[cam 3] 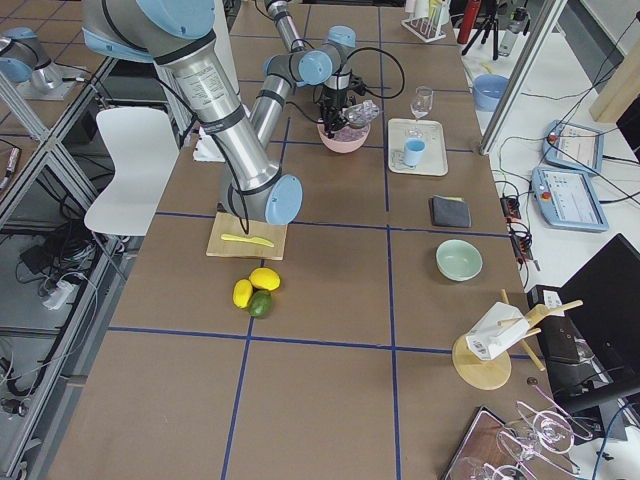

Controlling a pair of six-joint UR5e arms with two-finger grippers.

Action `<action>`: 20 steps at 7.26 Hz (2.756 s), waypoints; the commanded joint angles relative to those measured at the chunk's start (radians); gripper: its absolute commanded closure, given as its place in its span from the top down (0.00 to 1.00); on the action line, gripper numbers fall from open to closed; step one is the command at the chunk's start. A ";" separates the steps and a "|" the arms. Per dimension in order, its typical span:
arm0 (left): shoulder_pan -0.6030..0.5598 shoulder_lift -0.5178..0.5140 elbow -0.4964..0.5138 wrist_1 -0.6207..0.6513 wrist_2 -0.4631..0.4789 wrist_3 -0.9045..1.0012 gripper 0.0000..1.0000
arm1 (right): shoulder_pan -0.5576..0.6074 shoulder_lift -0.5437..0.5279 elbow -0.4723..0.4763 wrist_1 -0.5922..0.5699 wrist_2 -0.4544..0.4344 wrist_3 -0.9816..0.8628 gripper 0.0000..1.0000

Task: Put ice in cup with scoop
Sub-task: 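Lift the filled scoop with the right gripper toward the light-blue cup, then tip the scoop over the light-blue cup with the right gripper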

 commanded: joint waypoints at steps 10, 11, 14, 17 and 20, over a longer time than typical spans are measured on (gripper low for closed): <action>0.000 0.000 0.000 -0.003 0.000 0.000 1.00 | 0.122 0.308 -0.430 -0.300 -0.109 -0.058 0.00; 0.000 0.000 0.000 -0.003 0.000 0.000 1.00 | 0.128 0.311 -0.430 -0.333 -0.131 -0.104 0.00; 0.000 0.000 0.000 -0.003 0.000 0.000 1.00 | 0.137 0.326 -0.430 -0.432 -0.202 -0.276 0.00; 0.000 0.002 0.000 -0.003 0.000 0.000 1.00 | 0.153 0.352 -0.430 -0.494 -0.234 -0.388 0.00; 0.000 0.002 0.000 -0.003 0.000 0.000 1.00 | 0.162 0.358 -0.430 -0.515 -0.256 -0.466 0.00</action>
